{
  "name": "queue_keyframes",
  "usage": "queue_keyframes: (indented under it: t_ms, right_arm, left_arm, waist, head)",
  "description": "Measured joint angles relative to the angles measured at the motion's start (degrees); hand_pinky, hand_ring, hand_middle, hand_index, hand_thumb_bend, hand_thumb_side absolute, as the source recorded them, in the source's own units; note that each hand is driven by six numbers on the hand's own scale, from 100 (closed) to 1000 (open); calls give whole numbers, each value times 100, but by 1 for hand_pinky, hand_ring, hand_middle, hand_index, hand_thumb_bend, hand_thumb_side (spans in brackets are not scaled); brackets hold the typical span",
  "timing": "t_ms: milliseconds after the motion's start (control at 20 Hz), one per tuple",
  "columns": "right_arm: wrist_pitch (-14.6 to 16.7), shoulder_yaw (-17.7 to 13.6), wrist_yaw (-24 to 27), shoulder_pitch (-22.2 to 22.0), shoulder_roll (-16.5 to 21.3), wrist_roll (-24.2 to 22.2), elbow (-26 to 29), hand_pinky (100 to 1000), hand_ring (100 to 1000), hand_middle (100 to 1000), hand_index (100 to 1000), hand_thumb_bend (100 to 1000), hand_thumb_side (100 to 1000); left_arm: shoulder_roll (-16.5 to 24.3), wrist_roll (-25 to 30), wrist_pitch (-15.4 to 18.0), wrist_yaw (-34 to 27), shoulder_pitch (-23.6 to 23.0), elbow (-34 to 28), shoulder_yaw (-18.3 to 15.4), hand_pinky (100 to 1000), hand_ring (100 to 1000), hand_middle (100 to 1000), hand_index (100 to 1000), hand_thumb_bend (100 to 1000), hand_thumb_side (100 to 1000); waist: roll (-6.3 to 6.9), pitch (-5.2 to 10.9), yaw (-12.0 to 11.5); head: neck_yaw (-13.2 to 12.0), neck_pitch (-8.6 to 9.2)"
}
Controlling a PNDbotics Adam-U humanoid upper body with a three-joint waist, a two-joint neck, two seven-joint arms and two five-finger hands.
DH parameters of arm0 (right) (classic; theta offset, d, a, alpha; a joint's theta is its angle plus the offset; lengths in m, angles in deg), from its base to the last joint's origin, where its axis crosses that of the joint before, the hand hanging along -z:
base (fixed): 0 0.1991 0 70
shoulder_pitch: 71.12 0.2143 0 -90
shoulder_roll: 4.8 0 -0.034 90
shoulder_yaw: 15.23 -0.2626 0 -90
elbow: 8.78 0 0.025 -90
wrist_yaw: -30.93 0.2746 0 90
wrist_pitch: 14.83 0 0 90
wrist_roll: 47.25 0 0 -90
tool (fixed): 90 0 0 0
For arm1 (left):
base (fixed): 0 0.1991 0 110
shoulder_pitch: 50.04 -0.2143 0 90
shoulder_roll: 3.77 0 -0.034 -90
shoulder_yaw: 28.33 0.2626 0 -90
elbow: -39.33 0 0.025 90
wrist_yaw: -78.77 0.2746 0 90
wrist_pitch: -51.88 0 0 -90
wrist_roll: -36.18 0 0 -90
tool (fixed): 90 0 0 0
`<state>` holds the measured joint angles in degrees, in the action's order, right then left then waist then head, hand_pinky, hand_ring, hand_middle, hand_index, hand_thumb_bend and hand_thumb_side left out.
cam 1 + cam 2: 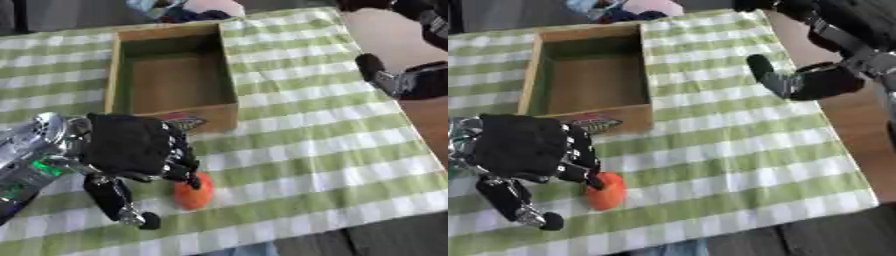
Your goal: Pick up objects on the table and place them in the box.
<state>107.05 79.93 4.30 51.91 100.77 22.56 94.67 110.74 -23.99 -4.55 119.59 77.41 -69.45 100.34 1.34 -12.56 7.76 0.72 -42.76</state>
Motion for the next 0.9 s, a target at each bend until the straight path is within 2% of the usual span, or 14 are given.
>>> queue_keyframes:
  t_ms: [150,450,700,900]
  right_arm:
    - [5,0,1,1,-1,-5,0,777,796,799,956,100,585]
    - [14,0,3,2,-3,-14,-1,777,796,799,956,100,587]
    - [19,2,6,22,-30,-14,-1,777,796,799,956,100,591]
    - [25,11,10,23,-49,-11,-1,777,796,799,956,100,592]
  left_arm:
    - [-3,12,-12,90,-23,25,15,693,649,613,807,476,475]
    - [-27,-59,59,445,-79,76,46,691,647,613,809,483,454]
    - [-150,-170,170,720,-99,226,103,682,635,604,804,447,438]
    - [-259,-252,252,860,-101,362,133,653,603,572,765,392,411]
  waist:
    - [1,-5,4]
    - [0,-13,26]
    - [-5,-21,41]
    - [-25,-43,66]
  head:
    - [2,2]
    - [7,6]
    - [15,22]
    - [13,48]
